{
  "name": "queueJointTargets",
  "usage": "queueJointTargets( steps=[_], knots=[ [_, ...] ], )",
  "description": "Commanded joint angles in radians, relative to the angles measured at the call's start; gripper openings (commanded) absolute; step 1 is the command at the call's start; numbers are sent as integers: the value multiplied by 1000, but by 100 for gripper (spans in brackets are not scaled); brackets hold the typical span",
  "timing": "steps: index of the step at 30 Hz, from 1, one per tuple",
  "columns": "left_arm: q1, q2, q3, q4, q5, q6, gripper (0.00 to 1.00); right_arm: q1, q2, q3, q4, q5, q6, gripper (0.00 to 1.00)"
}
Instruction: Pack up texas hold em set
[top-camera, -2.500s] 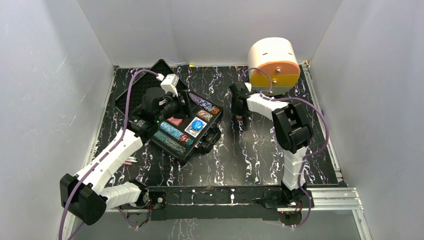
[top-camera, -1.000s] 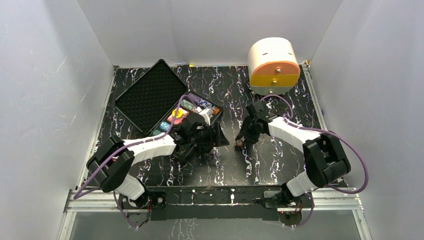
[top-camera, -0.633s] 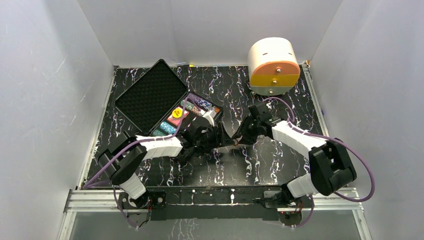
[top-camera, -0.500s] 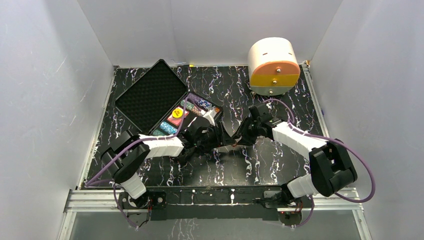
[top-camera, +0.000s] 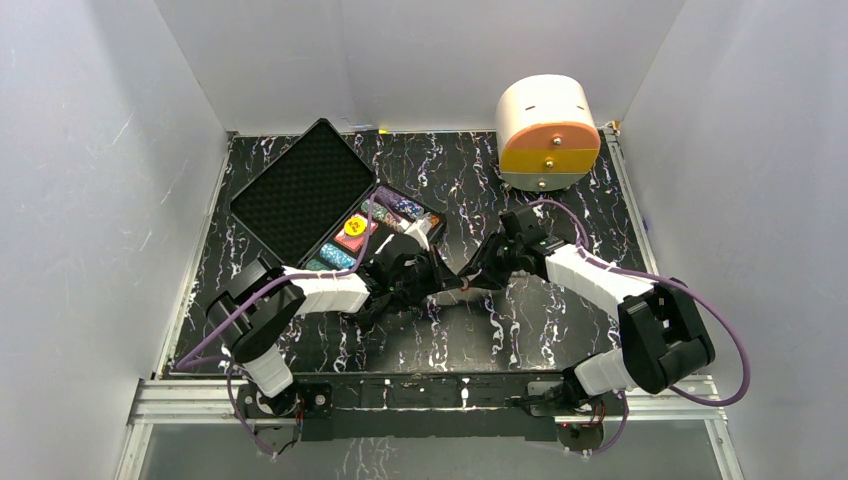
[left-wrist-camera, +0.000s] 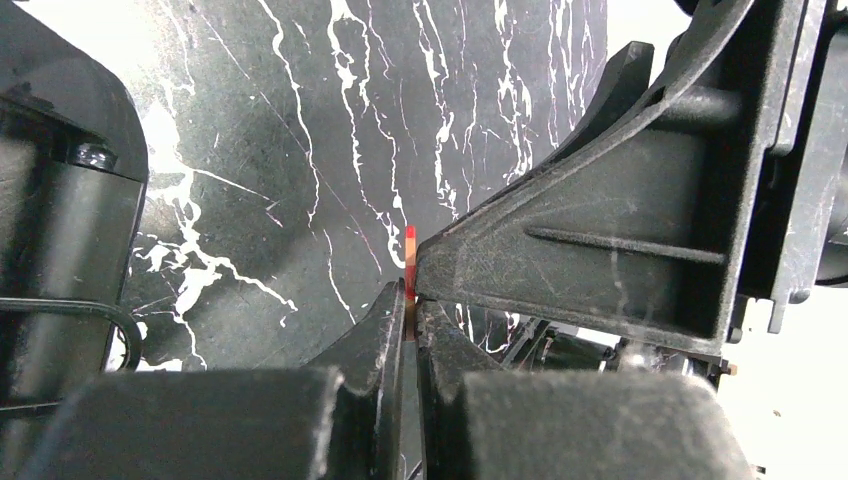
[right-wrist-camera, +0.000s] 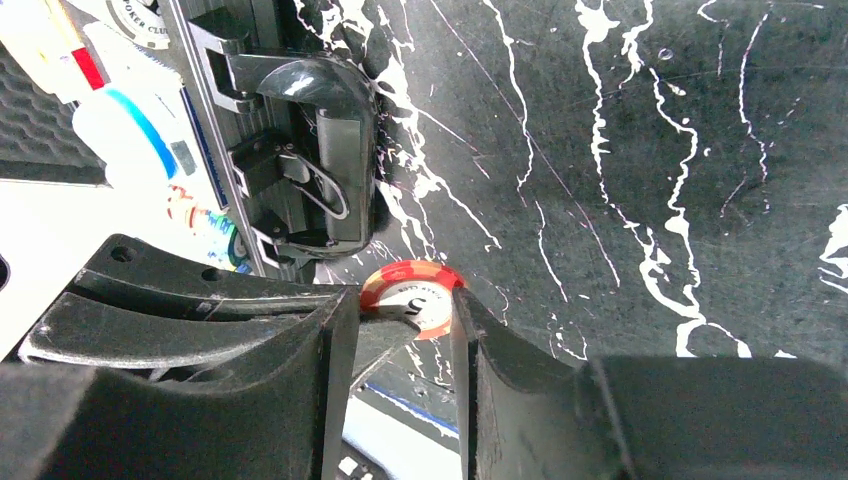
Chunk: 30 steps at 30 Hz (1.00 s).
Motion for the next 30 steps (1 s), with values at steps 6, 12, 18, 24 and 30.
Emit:
queueJointTargets(
  steps=[6,12,18,24,30],
  knots=[
    [-5,-111,52,-168,-117,222,0,-2,-12,76,-62,81,-36,60],
    [15,-227,227,-480,-228,655,0,-16,-53,192,-144,250,-114,67],
    [45,-162,404,-625,-234,881,0,-18,-96,182,-173,303,-138,67],
    [92,27,603,-689,-219,964,0,-18,-160,114,-192,326,-128,67],
    [105,231,821,-784,-305,1057,0,-18,-203,63,-194,306,-104,66]
  ],
)
